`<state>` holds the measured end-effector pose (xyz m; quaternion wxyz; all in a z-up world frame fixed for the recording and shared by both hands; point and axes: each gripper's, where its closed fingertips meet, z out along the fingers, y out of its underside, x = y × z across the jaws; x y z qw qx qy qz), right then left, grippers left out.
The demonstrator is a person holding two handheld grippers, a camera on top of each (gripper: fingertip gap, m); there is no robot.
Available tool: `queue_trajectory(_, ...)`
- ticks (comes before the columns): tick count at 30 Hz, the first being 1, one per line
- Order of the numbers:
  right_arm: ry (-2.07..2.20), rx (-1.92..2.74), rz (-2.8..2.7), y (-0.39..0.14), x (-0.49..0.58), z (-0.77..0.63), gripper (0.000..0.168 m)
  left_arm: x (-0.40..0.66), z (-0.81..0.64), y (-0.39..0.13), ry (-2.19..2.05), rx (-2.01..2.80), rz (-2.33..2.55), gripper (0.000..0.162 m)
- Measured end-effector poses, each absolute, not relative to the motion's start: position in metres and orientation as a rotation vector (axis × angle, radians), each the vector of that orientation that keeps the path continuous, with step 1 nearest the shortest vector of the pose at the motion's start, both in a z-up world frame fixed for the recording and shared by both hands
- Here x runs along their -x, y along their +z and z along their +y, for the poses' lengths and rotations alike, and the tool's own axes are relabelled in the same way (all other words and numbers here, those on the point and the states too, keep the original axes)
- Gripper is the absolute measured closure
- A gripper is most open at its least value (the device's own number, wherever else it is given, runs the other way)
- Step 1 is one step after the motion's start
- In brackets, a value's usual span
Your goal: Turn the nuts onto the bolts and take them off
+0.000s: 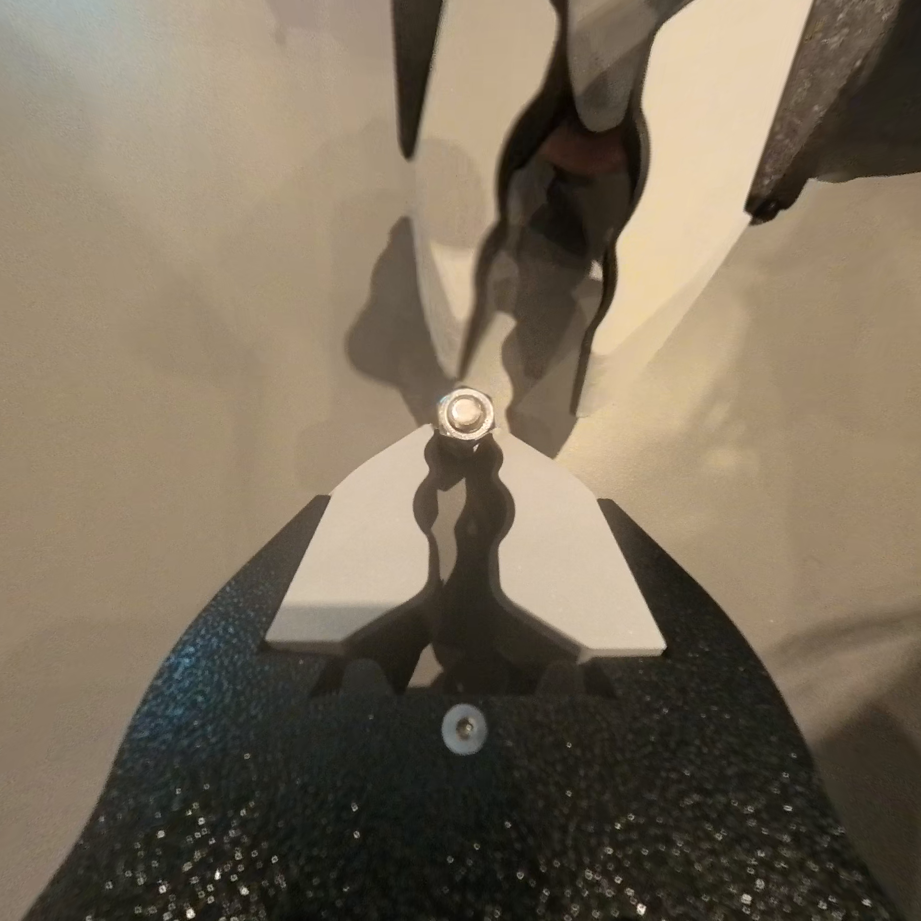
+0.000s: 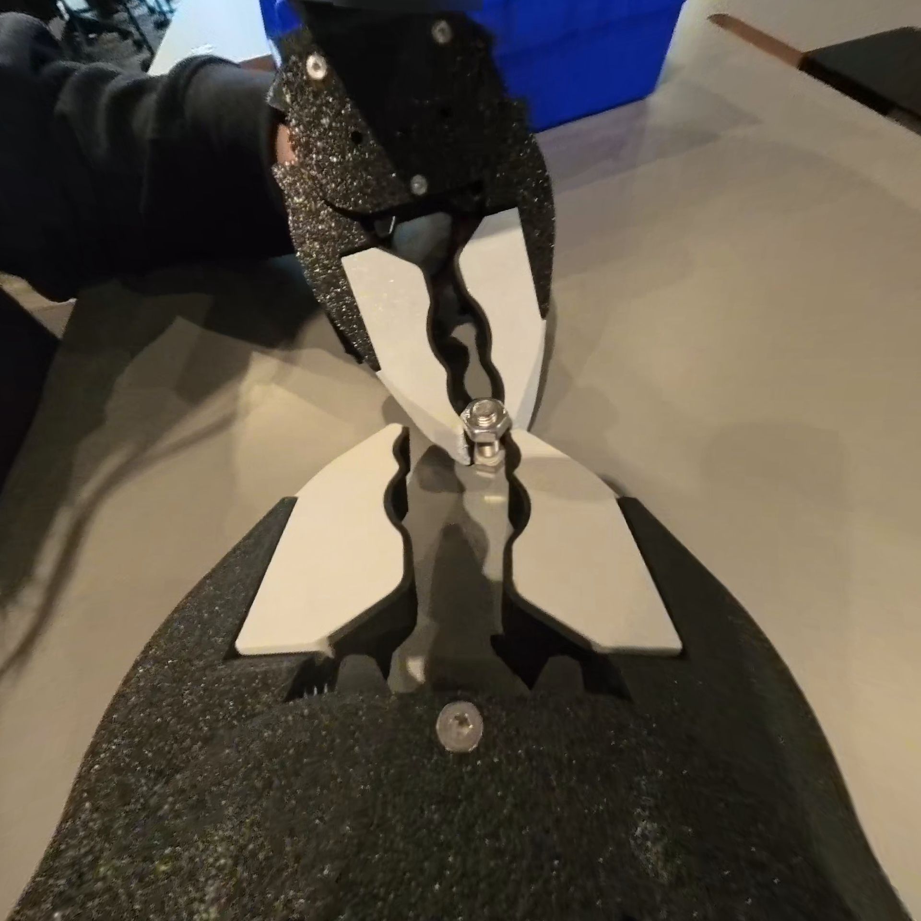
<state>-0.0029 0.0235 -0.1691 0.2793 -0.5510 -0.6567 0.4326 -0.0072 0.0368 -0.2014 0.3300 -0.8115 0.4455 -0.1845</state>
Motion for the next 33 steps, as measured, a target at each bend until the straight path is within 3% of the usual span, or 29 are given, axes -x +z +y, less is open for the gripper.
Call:
queue_trajectory(4,1.143,1.461,-1.786,-0.171,0.004,0.022,0.126,0.007,0.037,-0.201,-0.482,2.122,1.165,0.147)
queue_trajectory(7,1.202,1.450,-1.818,-0.170,0.000,0.016,0.134,0.007,0.037,-0.201,-0.483,2.121,1.167,0.147)
queue_trajectory(8,1.274,1.430,-1.825,-0.166,-0.002,0.012,0.150,0.007,0.037,-0.201,-0.482,2.121,1.167,0.146)
queue_trajectory(16,1.140,1.445,-1.782,-0.169,0.005,0.022,0.128,0.007,0.037,-0.201,-0.480,2.120,1.166,0.146)
queue_trajectory(18,1.133,1.412,-1.830,-0.171,0.001,0.016,0.131,0.007,0.037,-0.201,-0.481,2.119,1.167,0.147)
queue_trajectory(19,1.165,1.398,-1.873,-0.172,-0.004,0.011,0.151,0.007,0.036,-0.201,-0.480,2.118,1.168,0.147)
queue_trajectory(20,1.203,1.402,-1.878,-0.171,-0.007,0.009,0.156,0.007,0.036,-0.201,-0.479,2.118,1.167,0.147)
queue_trajectory(26,1.068,1.368,-1.768,-0.166,0.004,0.028,0.140,0.007,0.036,-0.201,-0.486,2.123,1.167,0.146)
queue_trajectory(33,0.996,1.375,-1.787,-0.172,0.009,0.032,0.148,0.007,0.036,-0.202,-0.489,2.124,1.168,0.146)
